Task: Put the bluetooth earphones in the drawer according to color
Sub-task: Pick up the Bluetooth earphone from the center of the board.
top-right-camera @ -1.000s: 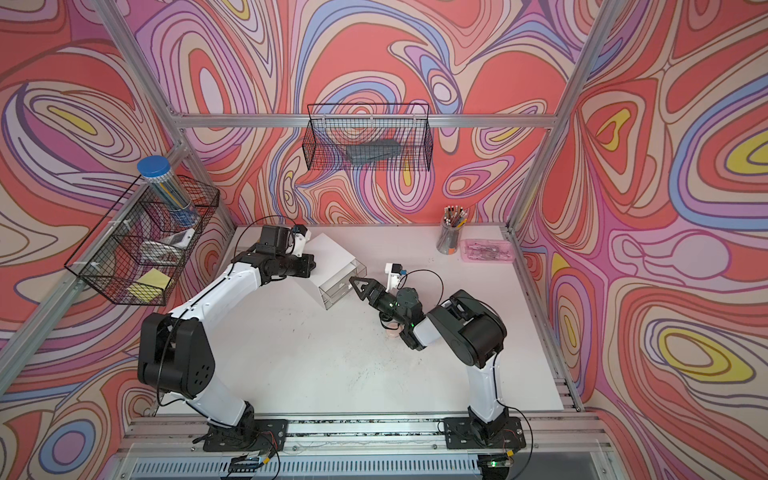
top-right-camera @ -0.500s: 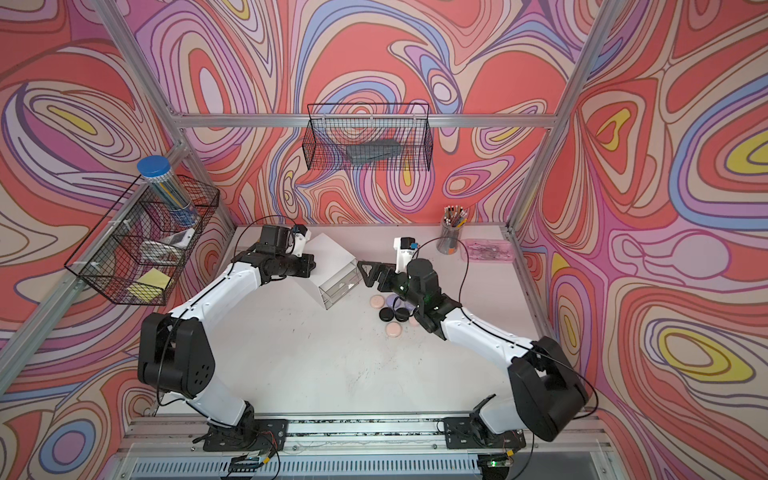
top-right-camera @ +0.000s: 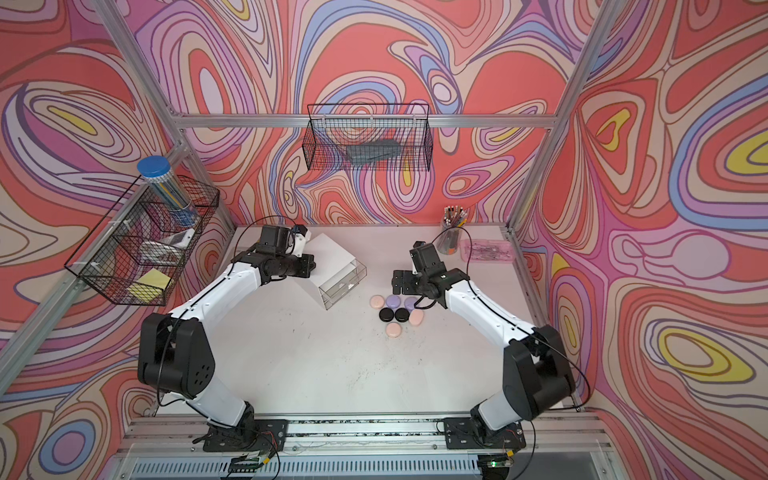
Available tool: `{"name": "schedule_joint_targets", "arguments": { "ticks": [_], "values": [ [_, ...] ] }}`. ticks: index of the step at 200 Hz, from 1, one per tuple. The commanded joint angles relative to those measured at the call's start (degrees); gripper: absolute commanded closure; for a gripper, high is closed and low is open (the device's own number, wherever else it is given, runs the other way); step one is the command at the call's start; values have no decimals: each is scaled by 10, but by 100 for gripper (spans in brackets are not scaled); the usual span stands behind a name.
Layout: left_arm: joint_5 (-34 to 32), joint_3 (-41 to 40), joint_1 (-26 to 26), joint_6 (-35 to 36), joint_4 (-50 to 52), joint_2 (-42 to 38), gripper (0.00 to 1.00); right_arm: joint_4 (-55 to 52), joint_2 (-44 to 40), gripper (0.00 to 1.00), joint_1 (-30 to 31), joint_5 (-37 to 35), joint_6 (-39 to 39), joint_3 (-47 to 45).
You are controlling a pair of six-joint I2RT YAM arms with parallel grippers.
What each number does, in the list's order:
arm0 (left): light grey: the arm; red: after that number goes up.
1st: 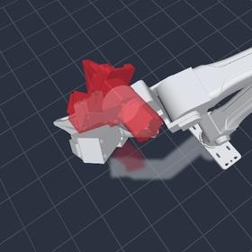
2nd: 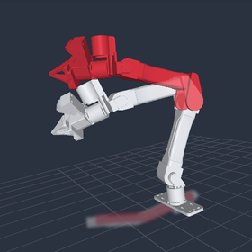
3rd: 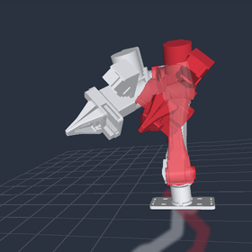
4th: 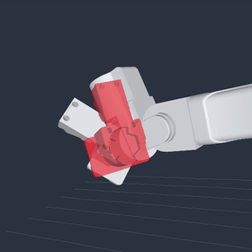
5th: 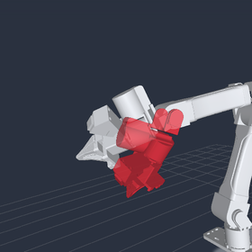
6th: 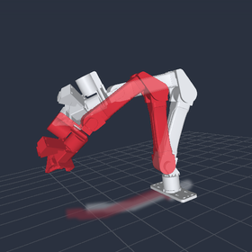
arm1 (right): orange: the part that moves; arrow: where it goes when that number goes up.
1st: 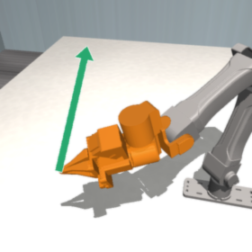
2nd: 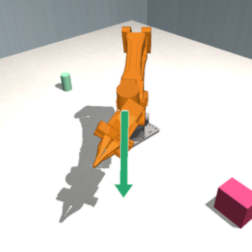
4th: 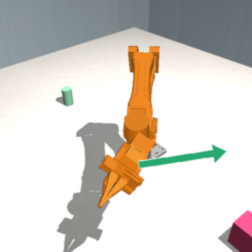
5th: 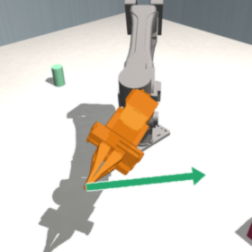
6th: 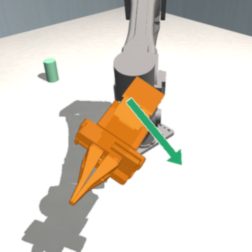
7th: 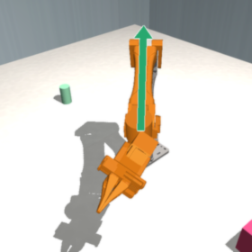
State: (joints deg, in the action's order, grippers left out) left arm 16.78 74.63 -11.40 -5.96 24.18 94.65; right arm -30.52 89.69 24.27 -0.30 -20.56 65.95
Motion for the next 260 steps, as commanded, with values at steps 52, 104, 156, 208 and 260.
{"name": "schedule_joint_targets", "arguments": {
  "ticks": [52, 104, 156, 208, 260],
  "values": [
    [-8, 0, -5, 7, 60, 18, 100, -86, 115, 5, -16, -15, 29, 61],
    [-11, -1, -5, 9, 61, 19, 100, -100, 180, 9, -19, -10, 36, 81],
    [-13, 2, -5, 11, 65, 23, 100, -114, 217, 11, -20, -35, 47, 102],
    [-13, 2, -5, 12, 66, 25, 100, -107, 247, 19, -19, -32, 44, 126],
    [-13, 3, -5, 11, 65, 25, 100, -106, 257, 35, -20, -23, 46, 127]
  ]
}}
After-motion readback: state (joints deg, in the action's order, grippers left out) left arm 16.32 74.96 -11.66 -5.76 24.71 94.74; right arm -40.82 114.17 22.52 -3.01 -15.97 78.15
